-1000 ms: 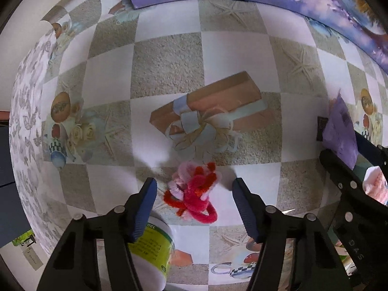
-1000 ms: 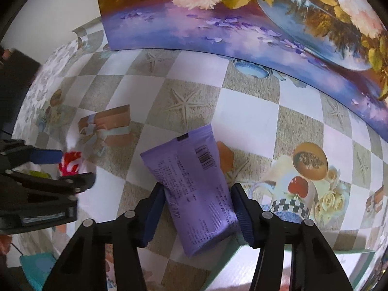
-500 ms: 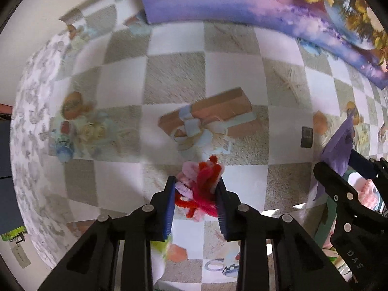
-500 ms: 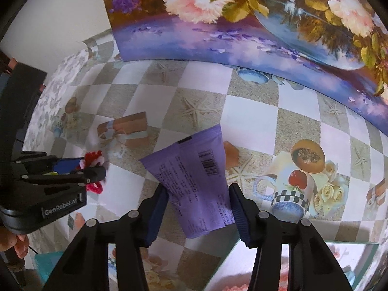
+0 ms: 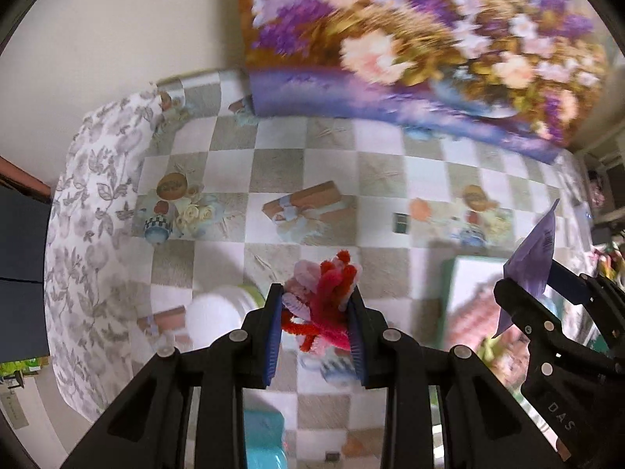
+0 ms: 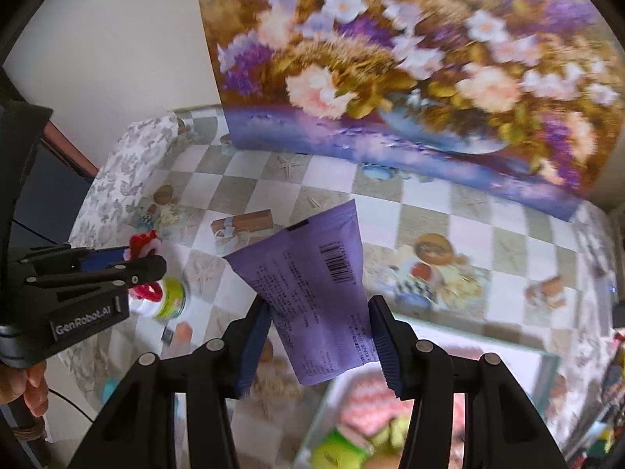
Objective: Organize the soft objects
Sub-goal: 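Carry the purple packet and red scrunchie with both grippers over the tray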
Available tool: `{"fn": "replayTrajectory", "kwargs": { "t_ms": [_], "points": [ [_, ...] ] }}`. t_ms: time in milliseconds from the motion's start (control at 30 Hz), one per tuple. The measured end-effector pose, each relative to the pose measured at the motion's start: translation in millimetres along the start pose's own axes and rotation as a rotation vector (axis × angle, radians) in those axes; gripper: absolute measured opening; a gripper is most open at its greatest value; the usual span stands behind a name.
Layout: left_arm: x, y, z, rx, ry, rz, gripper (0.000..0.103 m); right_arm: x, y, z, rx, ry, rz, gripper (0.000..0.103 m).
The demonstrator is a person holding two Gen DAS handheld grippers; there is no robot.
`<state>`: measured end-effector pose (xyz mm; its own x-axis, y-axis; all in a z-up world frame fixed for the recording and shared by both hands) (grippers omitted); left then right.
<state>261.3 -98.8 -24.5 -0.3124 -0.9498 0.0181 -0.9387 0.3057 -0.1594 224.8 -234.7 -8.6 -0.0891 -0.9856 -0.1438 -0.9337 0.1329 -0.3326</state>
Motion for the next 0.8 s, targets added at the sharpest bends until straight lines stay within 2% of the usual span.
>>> {"fn": "replayTrajectory", "kwargs": {
  "t_ms": [233, 433, 633, 800],
  "points": [
    [41, 37, -55, 0.065, 0.046, 0.035, 0.032, 24, 41, -62, 0.026, 0.026, 0.038, 0.054],
    [78, 70, -77, 0.102, 0.065, 0.072, 0.032, 51, 80, -88, 0.018, 0.073, 0.069, 0.054],
    [121, 103, -63, 0.068, 0.111, 0.114, 0.032, 84, 120, -87, -0.023, 0.124, 0.110, 0.054],
    [158, 128, -29, 0.023, 0.143, 0.140, 0.032, 111, 148, -67, -0.068, 0.138, 0.144, 0.054]
  ]
}}
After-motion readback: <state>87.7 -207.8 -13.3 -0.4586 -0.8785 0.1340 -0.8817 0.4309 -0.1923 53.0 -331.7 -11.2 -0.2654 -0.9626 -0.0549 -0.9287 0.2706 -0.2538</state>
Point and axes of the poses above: each gripper's, at about its wrist camera, not at the fingertips, and z roughly the way its jaws point, x to its right, y to its underside, the point moved 7 cm from there along z, roughly the way its jaws point, and after that the axes turned 3 degrees about z, right-handed, at the moved point
